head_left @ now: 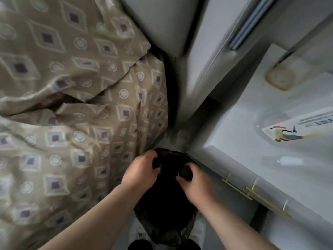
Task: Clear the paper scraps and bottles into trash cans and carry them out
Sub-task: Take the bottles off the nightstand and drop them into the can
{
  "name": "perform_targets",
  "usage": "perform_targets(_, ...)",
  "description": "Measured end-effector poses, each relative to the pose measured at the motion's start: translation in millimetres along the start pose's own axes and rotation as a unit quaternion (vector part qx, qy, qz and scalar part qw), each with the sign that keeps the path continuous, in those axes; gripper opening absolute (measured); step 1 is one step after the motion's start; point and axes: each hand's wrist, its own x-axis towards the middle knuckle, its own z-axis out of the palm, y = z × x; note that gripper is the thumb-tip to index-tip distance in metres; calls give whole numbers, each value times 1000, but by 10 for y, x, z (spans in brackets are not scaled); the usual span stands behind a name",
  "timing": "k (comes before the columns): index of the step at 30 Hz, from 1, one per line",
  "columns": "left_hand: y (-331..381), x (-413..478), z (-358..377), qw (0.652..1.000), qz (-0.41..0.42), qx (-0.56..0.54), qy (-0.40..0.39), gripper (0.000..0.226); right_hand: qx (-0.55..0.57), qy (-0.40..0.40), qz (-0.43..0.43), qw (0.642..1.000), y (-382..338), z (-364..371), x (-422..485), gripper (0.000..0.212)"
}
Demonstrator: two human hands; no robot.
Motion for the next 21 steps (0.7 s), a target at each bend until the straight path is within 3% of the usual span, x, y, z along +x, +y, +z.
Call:
perform_targets(6, -215, 374, 459, 990, 14, 121, -72, 21, -45, -52, 46, 997, 99, 445, 468, 42)
perform_targets(10, -237, 476, 742, 976, 46, 196, -81, 25, -74, -93, 56, 991, 161, 708, 671, 48)
perform_targets(15, -330, 707, 954, 970, 44, 211, -110, 32, -30, -106, 87, 990, 286, 940, 796, 53)
perform_targets(19, -412, 774, 1061, 968, 28, 208, -139, 38, 6, -82, 113, 990, 329, 1037, 853, 36)
perform_targets(21, -447, 777, 1083, 970, 10, 194, -147, 38, 46, -70, 118, 989, 311, 1041, 860, 39)
